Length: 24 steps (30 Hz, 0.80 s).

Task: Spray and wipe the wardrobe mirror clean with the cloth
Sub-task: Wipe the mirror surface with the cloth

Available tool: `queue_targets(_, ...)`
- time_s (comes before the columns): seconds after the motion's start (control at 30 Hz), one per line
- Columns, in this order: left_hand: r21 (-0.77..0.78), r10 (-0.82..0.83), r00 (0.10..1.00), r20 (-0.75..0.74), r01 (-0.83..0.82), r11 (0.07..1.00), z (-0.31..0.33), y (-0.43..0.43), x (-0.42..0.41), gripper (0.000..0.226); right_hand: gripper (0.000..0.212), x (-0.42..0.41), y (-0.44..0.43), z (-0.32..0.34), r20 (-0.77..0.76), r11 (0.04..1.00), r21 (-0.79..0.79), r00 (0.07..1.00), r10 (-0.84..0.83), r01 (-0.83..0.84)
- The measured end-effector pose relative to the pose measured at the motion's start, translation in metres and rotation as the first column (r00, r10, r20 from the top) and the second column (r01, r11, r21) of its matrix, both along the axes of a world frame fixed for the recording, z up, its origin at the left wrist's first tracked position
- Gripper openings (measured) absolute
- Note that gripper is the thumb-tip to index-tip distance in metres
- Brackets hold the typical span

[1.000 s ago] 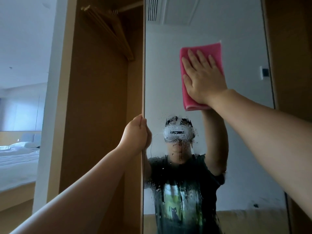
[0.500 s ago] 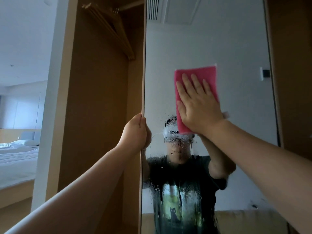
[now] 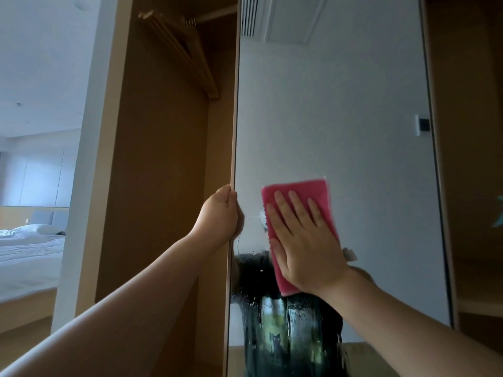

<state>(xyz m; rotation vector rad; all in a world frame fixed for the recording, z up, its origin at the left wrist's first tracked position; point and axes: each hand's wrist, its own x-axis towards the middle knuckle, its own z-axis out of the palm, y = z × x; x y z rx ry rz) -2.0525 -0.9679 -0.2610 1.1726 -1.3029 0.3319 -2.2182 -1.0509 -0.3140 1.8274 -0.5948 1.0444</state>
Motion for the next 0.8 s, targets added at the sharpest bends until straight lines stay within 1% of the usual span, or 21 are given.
queue_targets(0.07,0.011,-0.030,1.000,-0.003,0.030,1.000,0.000,0.003,-0.001,0.033,0.059,-0.001,0.001,0.003,-0.006,1.000,-0.006,1.000,0.006,-0.007)
queue_targets(0.17,0.029,-0.018,1.000,0.018,0.018,0.999,0.000,0.008,0.000,0.031,0.060,-0.003,0.005,0.012,-0.033,1.000,-0.011,0.999,0.015,-0.016)
queue_targets(0.23,0.043,-0.062,0.998,-0.008,0.062,0.997,0.000,0.010,-0.001,0.030,0.058,-0.003,0.009,0.025,-0.056,1.000,-0.014,0.998,0.002,-0.003)
queue_targets(0.37,0.094,-0.200,0.976,-0.083,0.208,0.974,-0.004,0.014,0.002,0.026,0.059,0.005,0.018,0.072,-0.059,0.999,-0.008,0.997,-0.054,0.054)
queue_targets(0.43,0.125,-0.205,0.976,-0.071,0.213,0.969,-0.009,0.014,0.006,0.027,0.063,0.012,0.021,0.103,-0.042,0.997,0.007,0.996,-0.073,0.074)
queue_targets(0.53,0.142,-0.260,0.959,-0.109,0.274,0.951,-0.014,0.013,0.010,0.030,0.065,0.023,0.021,0.145,0.007,0.996,0.002,0.996,-0.087,0.087)
queue_targets(0.67,0.176,-0.235,0.971,-0.049,0.240,0.955,-0.016,0.013,0.014,0.028,0.065,0.036,0.021,0.175,0.047,0.997,0.004,0.996,-0.075,0.075)
queue_targets(0.8,0.164,-0.215,0.976,-0.023,0.216,0.963,-0.019,0.015,0.015,0.031,0.062,0.049,0.023,0.199,0.091,0.998,0.011,0.994,-0.055,0.054)
